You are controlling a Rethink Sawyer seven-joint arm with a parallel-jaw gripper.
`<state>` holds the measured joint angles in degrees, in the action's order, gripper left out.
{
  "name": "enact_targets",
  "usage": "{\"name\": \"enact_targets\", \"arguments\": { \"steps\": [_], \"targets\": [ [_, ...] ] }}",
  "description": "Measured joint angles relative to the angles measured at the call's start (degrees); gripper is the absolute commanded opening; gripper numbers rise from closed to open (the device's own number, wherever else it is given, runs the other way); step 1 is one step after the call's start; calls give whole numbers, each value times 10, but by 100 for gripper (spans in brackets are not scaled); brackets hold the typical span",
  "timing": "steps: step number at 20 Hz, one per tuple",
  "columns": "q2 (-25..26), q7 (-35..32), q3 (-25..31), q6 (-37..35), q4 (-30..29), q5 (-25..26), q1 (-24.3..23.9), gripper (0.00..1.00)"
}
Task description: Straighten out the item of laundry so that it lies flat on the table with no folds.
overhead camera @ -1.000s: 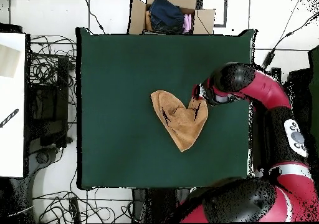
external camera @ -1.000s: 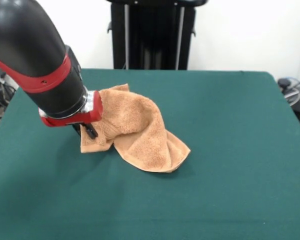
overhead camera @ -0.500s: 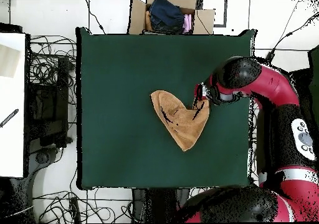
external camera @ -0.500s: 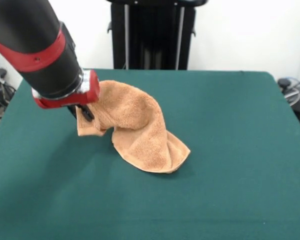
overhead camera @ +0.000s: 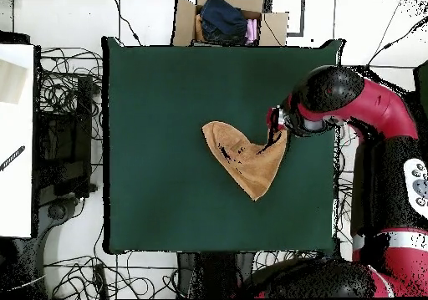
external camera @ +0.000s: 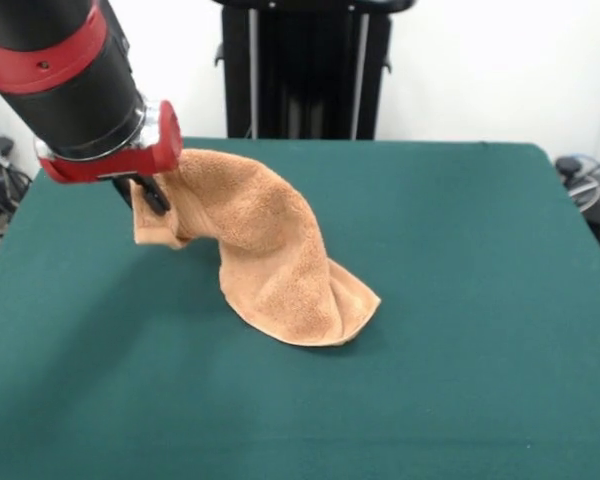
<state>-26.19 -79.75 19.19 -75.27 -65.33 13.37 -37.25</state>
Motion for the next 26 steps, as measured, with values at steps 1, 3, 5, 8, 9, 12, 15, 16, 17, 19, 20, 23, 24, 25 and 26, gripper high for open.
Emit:
{"name": "enact_targets", "arguments": {
  "steps": [1,3,5,8,9,12,15,16,17,19,20,23,24,25,26],
  "targets": [
    [0,0,0,0,3,0,0,0],
    [1,0,0,0,8,1,0,0],
    [1,0,0,0,13,1,0,0],
    [2,0,0,-3,23,1,0,0],
    [4,0,0,-7,29,2,0,0],
    [8,0,0,-19,43,3,0,0],
    [12,0,0,-33,56,4,0,0],
    [14,0,0,-40,61,4,0,0],
    [15,1,0,-44,64,4,-1,0],
    [16,1,0,-52,70,5,-1,0],
    [18,1,0,-60,77,5,-1,0],
    [23,1,0,-73,90,6,-2,0],
    [26,3,0,-79,96,7,-3,0],
    [27,3,0,-81,99,8,-3,0],
    [29,6,0,-85,103,9,-4,0]
  ]
}}
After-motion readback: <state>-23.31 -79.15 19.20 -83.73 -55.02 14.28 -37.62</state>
